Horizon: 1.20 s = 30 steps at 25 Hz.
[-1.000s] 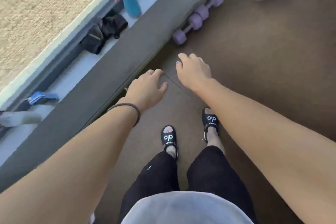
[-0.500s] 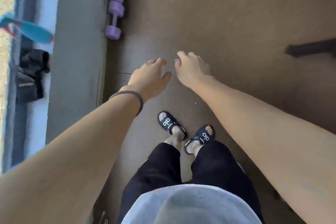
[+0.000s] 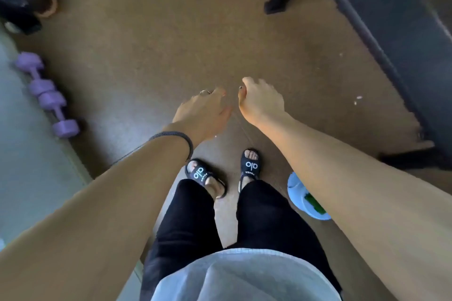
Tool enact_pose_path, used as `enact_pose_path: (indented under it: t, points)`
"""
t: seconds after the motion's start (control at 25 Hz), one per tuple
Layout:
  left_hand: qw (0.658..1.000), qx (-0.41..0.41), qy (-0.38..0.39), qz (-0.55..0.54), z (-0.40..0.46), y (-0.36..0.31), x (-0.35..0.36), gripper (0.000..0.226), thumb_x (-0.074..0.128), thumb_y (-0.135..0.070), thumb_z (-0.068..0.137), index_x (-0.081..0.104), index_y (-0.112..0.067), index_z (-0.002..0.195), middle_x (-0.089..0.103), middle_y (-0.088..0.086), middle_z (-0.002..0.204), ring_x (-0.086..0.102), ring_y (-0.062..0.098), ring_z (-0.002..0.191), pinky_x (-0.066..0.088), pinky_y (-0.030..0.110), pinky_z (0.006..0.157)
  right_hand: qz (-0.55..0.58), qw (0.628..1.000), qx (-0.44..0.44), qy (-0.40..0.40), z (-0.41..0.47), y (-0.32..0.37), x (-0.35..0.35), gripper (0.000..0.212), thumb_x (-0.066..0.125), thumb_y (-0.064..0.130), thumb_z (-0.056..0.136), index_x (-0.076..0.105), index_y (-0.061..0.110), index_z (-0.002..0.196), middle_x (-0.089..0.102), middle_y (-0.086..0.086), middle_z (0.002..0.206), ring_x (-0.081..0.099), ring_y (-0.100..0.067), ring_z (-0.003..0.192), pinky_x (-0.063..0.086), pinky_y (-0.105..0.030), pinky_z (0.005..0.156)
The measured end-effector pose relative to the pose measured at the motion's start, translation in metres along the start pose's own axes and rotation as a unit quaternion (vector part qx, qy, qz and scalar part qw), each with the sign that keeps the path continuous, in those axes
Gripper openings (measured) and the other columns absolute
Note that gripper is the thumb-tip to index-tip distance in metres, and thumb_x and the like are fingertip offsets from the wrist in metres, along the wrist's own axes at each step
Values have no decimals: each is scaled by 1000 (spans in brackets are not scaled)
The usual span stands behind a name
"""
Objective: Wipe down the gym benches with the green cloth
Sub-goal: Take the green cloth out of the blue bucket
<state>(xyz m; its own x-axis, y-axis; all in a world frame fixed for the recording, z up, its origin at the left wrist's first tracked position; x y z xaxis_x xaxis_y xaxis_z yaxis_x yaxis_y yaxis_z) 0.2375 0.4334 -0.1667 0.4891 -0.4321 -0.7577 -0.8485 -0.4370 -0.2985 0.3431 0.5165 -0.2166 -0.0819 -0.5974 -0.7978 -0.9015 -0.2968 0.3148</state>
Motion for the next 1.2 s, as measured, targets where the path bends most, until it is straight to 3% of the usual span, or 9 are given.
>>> enact_pose_path:
  t: [0.16,0.28,0.56,0.84,1.0,1.2]
  points:
    - [994,78,55,58,31,-81,29,48,41,-42,106,39,-26,151,51,8,145,54,32,126,42,39,88,71,991,109,-39,-16,-101,-10,38,34,31,108,50,18,140,57,-15,133,53,-39,124,43,-45,90]
    - [975,171,75,117,57,-139,52,47,43,-41,105,42,-23,149,54,8,141,54,31,125,44,40,92,133,968,197,-77,-36,-167,-8,38,32,30,109,50,18,139,56,-15,135,53,-39,123,43,-45,90]
    - [887,356,150,254,61,-267,149,48,43,-41,105,41,-21,149,51,6,146,54,30,127,46,44,101,257,867,399,-152,-118,-311,47,38,33,31,109,48,16,141,55,-17,133,52,-42,123,43,-48,93]
    - [811,443,185,334,64,-362,297,49,42,-42,106,40,-23,151,53,4,143,57,29,119,47,41,94,350,764,518,-160,-177,-438,181,39,33,28,109,43,14,144,53,-19,131,55,-41,117,42,-44,77]
    - [779,475,197,359,89,-378,383,49,43,-41,106,39,-23,152,54,4,139,59,28,113,49,42,92,415,691,575,-139,-181,-498,271,47,36,24,107,35,14,152,49,-20,142,53,-42,124,45,-48,92]
    - [743,502,223,383,157,-376,510,49,43,-40,107,38,-23,152,54,5,138,58,29,117,47,41,91,453,644,602,-134,-150,-562,374,67,48,16,96,23,15,159,41,-20,149,49,-42,130,47,-50,95]
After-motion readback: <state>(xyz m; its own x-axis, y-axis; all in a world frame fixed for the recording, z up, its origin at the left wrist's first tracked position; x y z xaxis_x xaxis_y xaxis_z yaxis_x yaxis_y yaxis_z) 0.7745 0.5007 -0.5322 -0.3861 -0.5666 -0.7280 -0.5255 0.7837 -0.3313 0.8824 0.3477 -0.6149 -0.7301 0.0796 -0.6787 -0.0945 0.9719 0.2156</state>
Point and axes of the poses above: each hand's wrist, its own z-axis towards the middle knuckle, its own x-axis out of the palm, y = z × x, the point moved 7 cm from there along z, towards the middle knuckle
